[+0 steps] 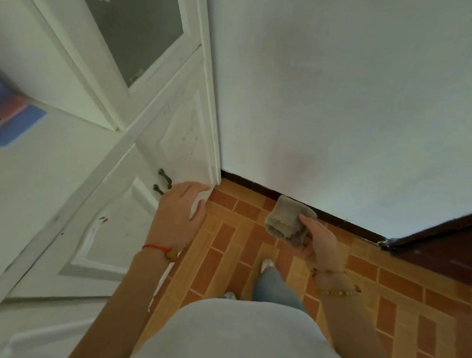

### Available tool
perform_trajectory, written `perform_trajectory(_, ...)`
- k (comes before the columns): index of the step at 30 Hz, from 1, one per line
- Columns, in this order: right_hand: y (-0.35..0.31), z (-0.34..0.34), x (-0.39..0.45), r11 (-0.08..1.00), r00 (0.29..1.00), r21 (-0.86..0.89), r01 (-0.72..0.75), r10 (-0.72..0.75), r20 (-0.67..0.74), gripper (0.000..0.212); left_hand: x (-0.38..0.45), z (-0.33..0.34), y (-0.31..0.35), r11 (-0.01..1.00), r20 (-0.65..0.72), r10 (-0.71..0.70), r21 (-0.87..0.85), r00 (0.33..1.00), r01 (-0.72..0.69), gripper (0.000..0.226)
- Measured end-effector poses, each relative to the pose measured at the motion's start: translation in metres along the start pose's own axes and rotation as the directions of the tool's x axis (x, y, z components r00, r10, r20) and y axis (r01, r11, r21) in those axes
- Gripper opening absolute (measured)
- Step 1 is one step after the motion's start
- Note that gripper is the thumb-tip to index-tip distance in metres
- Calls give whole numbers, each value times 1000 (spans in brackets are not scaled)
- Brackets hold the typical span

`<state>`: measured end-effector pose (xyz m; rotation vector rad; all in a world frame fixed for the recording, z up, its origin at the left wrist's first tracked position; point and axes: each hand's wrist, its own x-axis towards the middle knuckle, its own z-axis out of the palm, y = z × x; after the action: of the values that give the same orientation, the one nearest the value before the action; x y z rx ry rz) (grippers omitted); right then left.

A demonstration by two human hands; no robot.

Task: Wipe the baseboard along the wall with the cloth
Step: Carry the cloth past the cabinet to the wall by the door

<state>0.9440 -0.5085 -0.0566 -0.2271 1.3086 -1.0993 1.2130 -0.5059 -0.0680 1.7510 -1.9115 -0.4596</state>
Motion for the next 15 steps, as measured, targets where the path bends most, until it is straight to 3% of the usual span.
perform_trajectory(4,-18,15,43,999,999,2,-39,39,-32,19,37,13,-8,998,19,-55,14,998,55,37)
perform_trajectory(15,-117,53,187,988,993,-127,-91,100,65,33,159,51,1,980,-36,-197,3,980,197,38)
